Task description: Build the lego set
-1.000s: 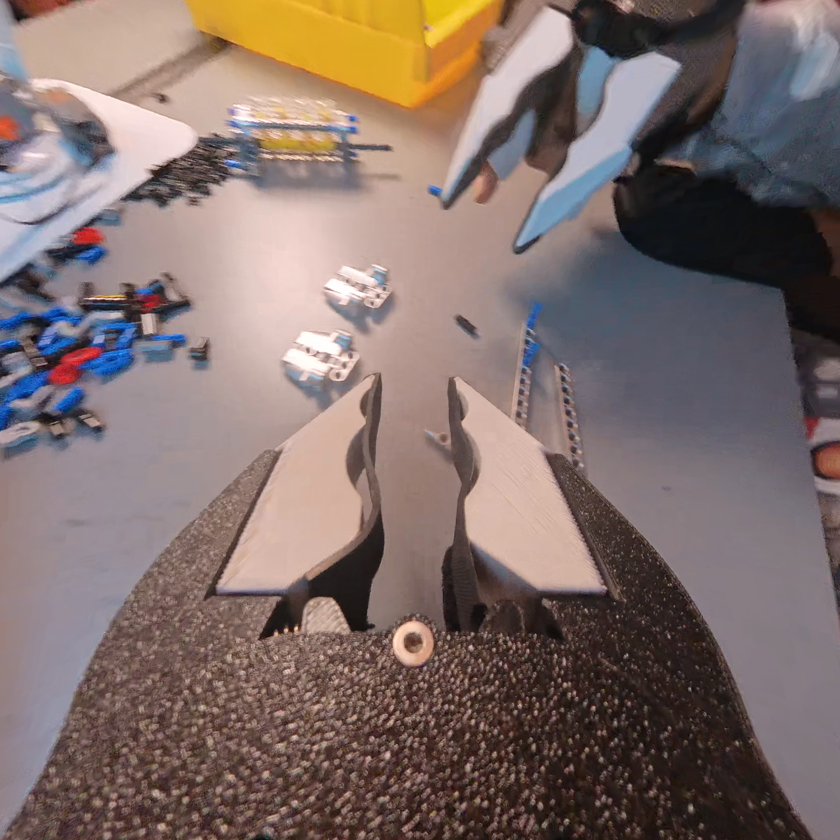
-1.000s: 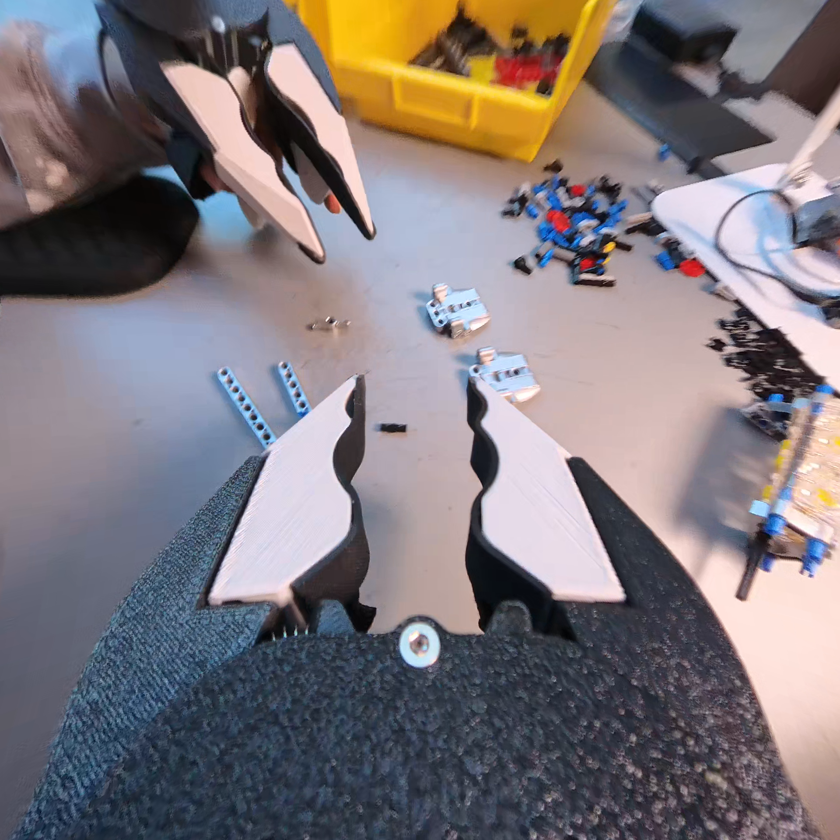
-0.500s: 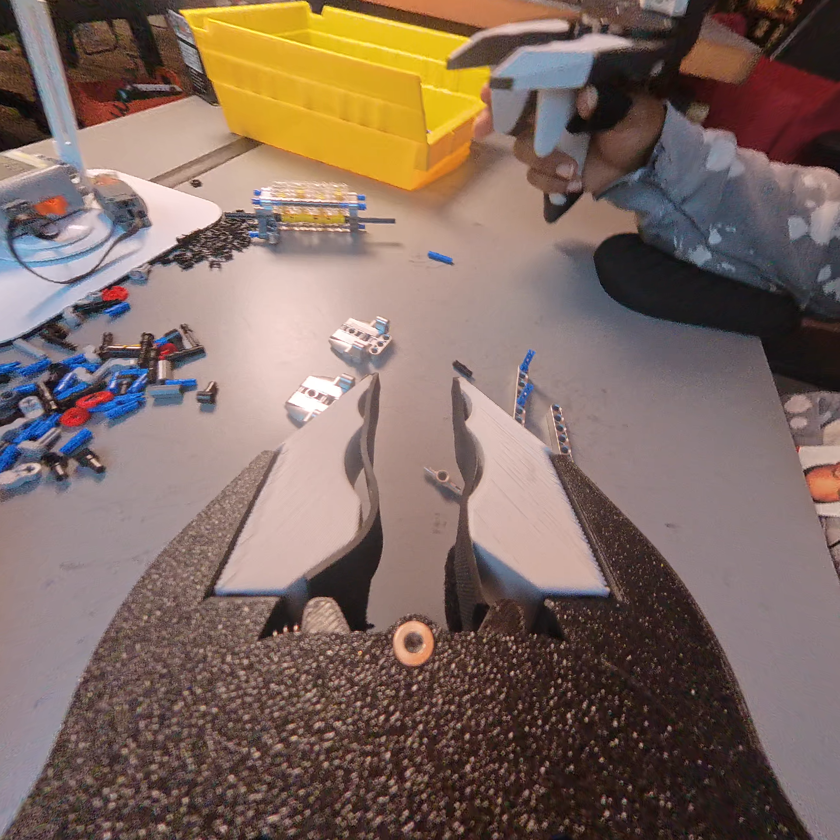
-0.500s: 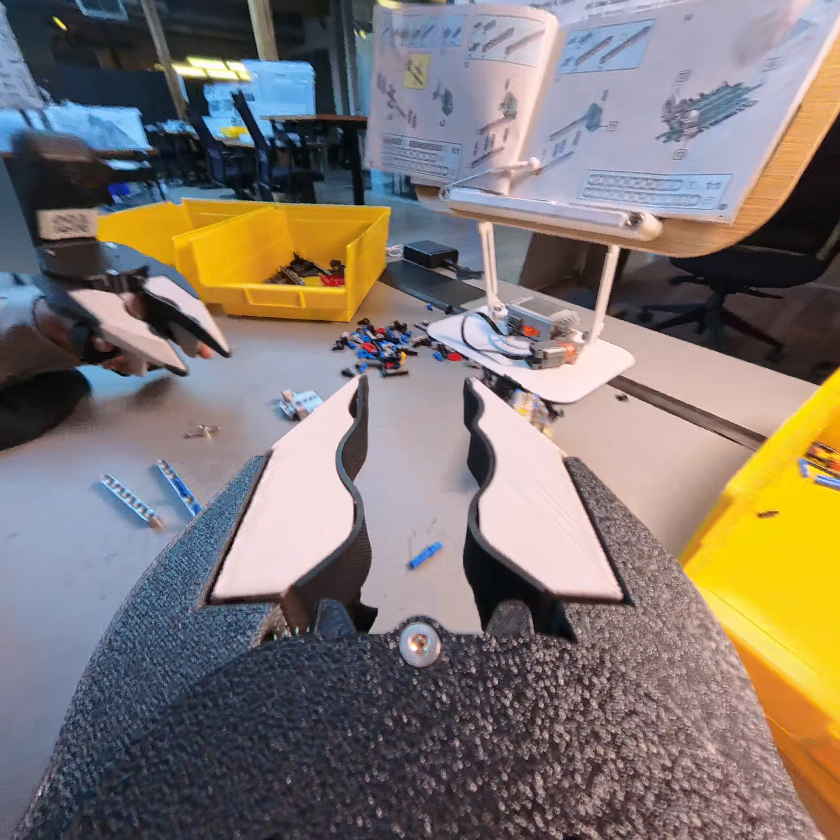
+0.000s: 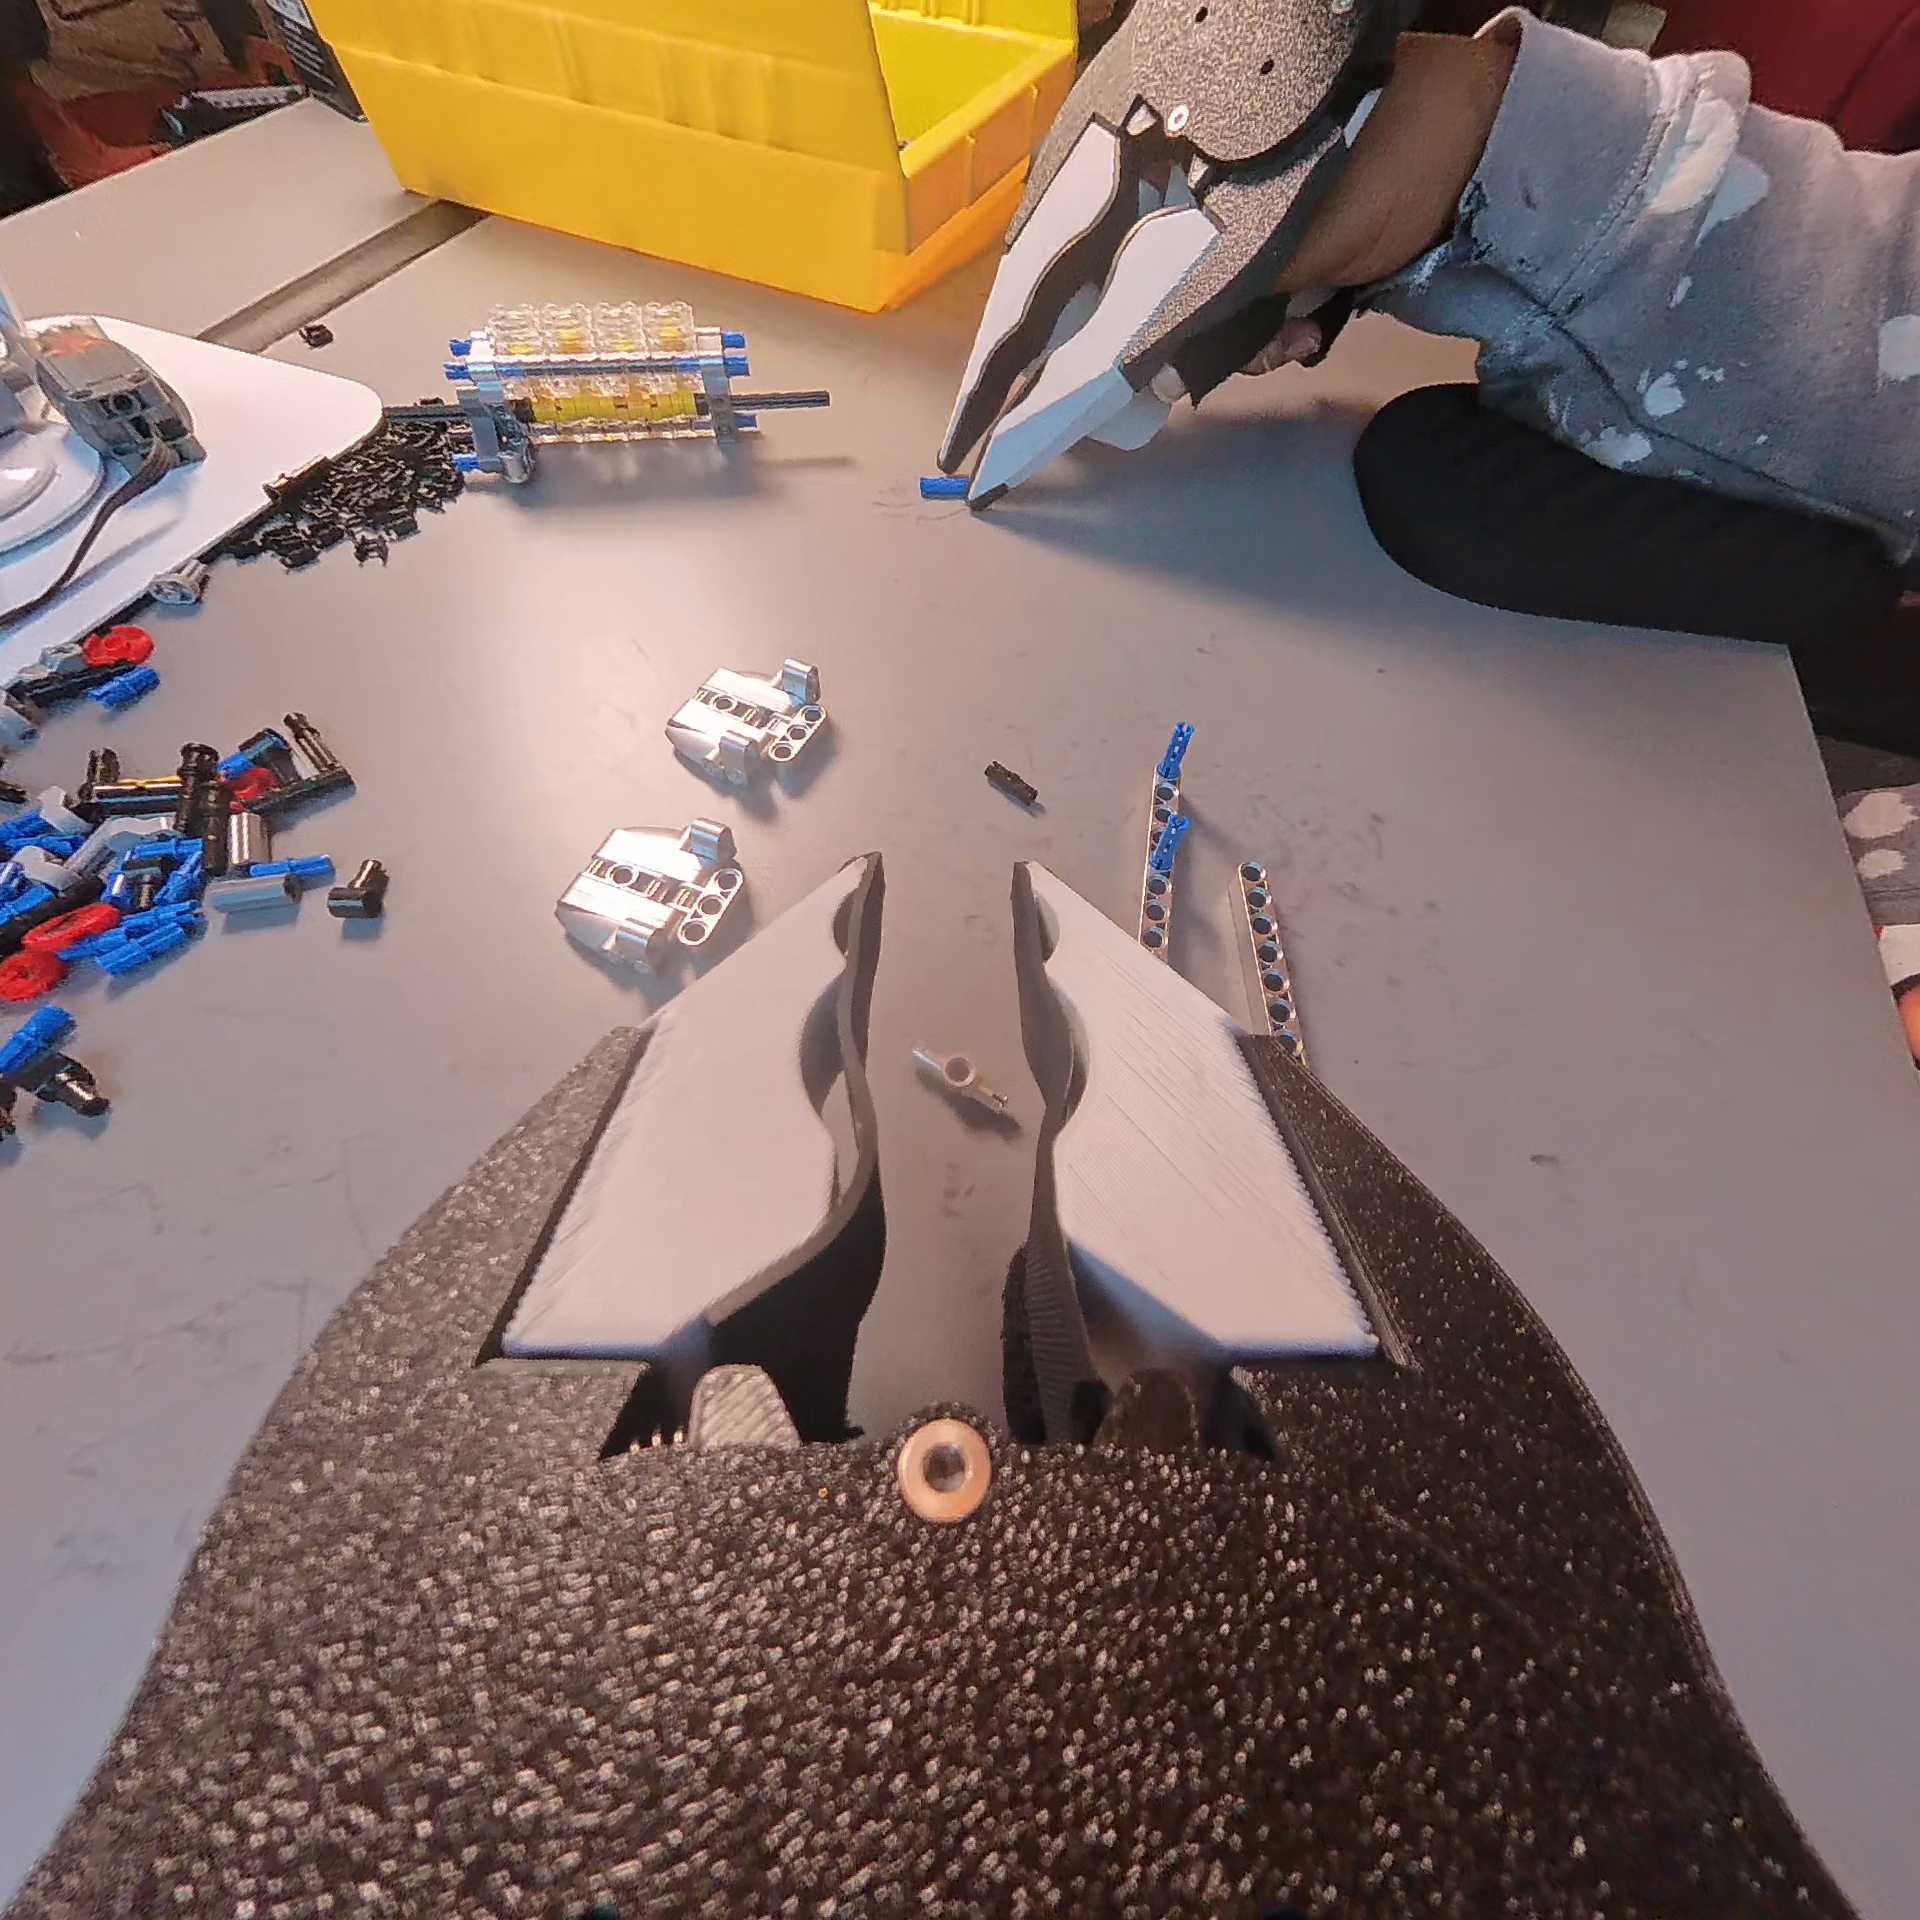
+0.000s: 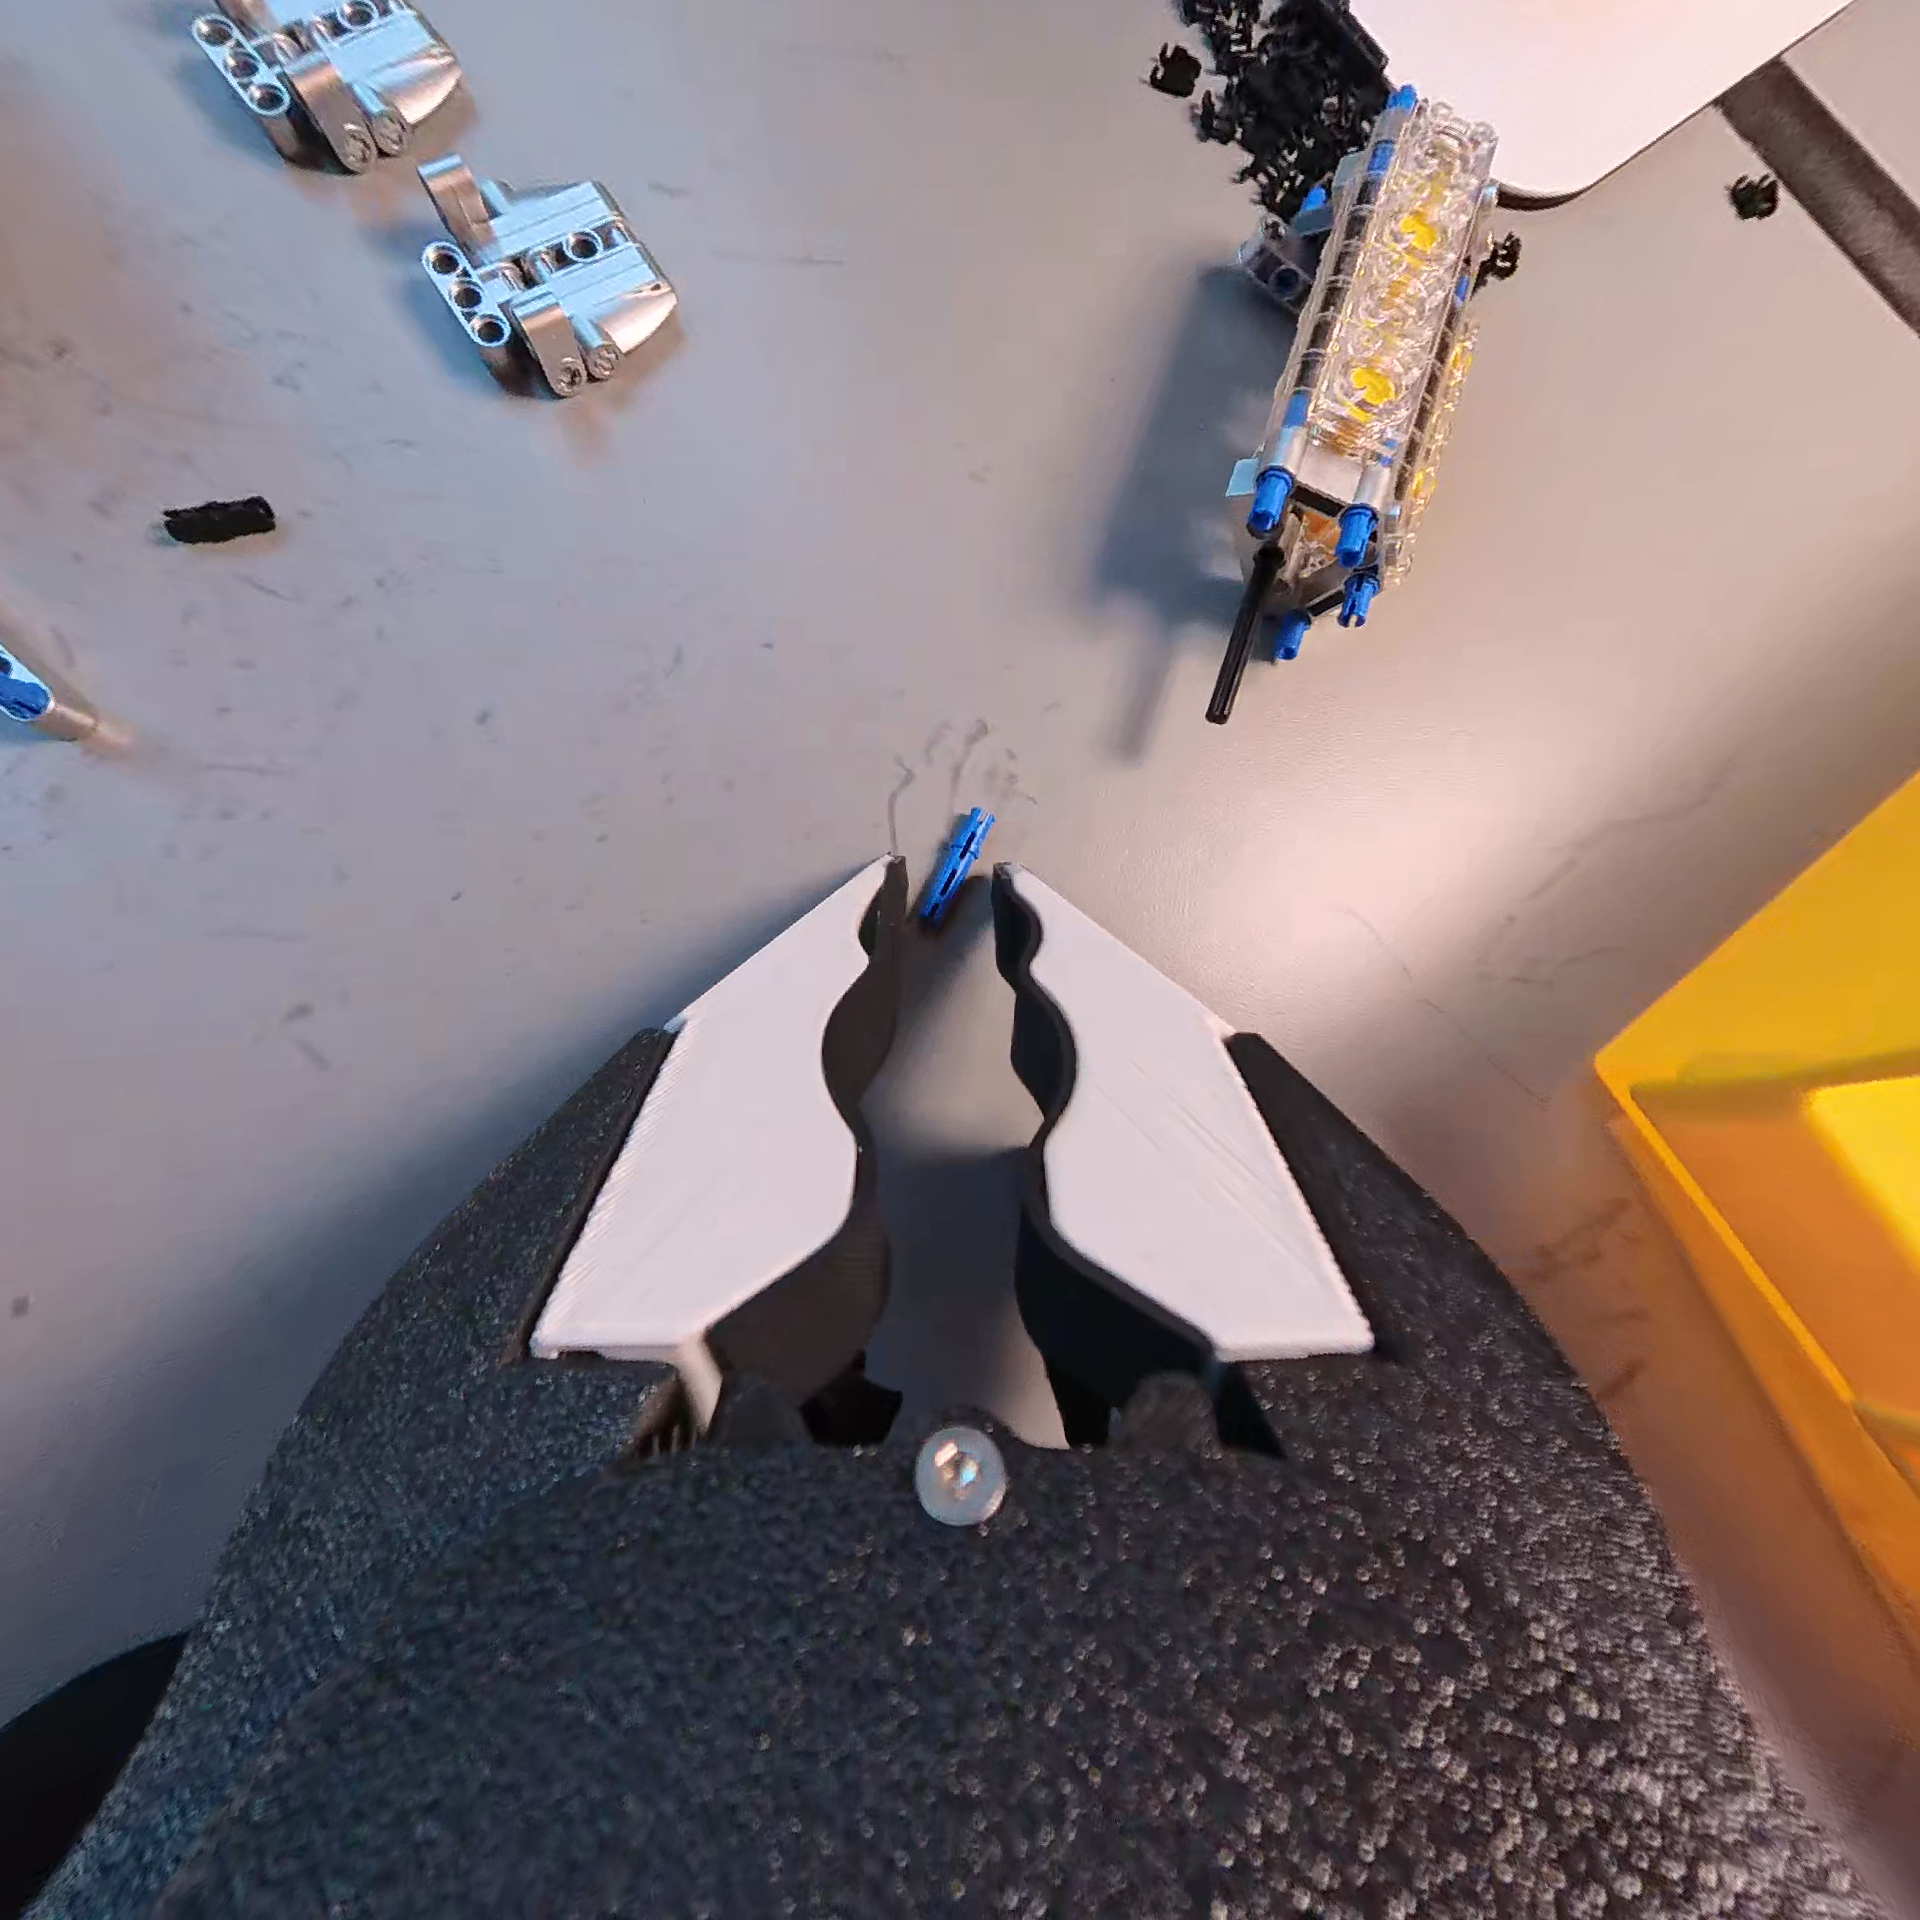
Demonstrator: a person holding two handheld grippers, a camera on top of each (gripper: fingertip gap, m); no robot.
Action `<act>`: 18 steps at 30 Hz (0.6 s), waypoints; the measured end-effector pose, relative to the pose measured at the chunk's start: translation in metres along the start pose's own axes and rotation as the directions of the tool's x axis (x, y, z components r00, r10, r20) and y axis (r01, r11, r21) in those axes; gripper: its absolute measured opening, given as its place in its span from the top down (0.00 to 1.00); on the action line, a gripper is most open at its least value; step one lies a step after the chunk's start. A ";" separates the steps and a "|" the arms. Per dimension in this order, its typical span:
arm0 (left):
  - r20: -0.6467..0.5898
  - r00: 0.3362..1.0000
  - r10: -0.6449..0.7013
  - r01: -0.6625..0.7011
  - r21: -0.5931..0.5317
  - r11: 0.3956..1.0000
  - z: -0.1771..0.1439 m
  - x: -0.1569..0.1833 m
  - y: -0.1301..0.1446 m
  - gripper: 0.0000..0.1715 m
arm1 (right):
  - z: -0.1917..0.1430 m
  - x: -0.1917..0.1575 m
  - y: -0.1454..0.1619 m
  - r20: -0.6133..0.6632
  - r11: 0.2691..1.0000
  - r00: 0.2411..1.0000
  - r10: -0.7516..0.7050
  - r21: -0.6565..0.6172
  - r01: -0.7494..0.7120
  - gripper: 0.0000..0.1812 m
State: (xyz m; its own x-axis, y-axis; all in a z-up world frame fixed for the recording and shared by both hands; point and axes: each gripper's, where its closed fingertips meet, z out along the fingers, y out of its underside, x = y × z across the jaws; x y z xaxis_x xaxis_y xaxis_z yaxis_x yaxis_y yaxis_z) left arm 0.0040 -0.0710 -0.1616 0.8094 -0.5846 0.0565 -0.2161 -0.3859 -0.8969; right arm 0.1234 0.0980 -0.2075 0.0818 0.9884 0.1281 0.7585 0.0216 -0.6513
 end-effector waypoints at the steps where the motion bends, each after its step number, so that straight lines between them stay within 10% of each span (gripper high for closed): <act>1: -0.004 1.000 0.001 -0.001 -0.001 1.000 0.001 0.001 0.000 0.87 | 0.000 0.000 0.000 -0.001 1.000 1.000 0.006 0.000 -0.006 0.92; 11: -0.001 1.000 0.025 -0.025 -0.014 1.000 0.006 0.006 0.002 0.88 | 0.001 -0.004 -0.004 -0.019 0.998 0.998 -0.067 0.016 0.067 0.98; 18: 0.000 0.999 0.047 -0.047 -0.001 0.999 0.011 0.014 -0.003 0.88 | -0.021 -0.077 -0.063 0.191 0.923 0.954 -0.231 0.354 0.153 0.98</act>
State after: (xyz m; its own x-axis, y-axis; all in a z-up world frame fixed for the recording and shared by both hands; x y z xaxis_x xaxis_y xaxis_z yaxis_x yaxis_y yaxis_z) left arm 0.0216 -0.0704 -0.1630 0.7985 -0.6018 0.0144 -0.2545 -0.3590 -0.8980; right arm 0.0826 0.0171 -0.1605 -0.2208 0.9666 0.1301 0.4834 0.2243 -0.8462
